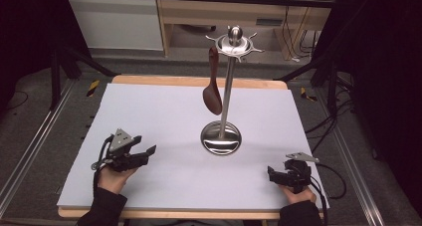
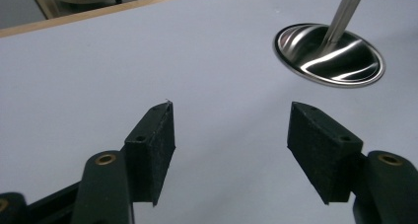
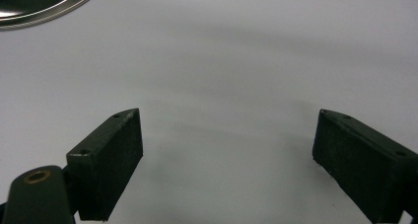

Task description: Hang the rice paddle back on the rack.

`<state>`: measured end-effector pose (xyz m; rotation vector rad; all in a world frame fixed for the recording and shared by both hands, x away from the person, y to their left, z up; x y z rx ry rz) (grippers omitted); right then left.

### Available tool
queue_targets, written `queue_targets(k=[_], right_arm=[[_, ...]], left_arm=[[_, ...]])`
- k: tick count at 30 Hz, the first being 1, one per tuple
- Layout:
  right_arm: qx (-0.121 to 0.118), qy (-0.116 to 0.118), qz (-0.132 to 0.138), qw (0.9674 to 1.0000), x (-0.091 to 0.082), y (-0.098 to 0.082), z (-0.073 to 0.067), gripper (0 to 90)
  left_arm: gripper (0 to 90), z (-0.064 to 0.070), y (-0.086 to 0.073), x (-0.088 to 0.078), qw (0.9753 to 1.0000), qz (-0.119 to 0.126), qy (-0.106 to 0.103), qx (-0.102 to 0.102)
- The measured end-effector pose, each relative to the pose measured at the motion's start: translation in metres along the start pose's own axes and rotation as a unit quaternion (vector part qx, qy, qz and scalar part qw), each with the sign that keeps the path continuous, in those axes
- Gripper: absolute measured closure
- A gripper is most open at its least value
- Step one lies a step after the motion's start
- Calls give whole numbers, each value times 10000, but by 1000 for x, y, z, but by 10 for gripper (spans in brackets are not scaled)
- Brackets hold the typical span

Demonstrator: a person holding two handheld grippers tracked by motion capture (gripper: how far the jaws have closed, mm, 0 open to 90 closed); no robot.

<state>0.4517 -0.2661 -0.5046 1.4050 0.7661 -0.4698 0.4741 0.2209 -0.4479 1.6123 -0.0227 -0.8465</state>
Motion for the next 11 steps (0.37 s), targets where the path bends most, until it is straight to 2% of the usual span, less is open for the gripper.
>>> queue_targets(k=[5,11], right_arm=[[-14,5,-9,10000,1,0,0,117],[-31,4,-9,10000,1,0,0,116]], left_arm=[[334,-14,-17,-7,9998,-75,126,-133],[323,-26,-24,-11,9991,-74,248,-321]])
Point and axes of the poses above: each handheld gripper's, and its own axes: x roughly forward along the jaws, y roughly out of its top, z roughly to its right, the point moved 4 cm from there along x, roughly forward along the jaws, and after that the axes turned 1 degree about -x, right-handed, at the moved point
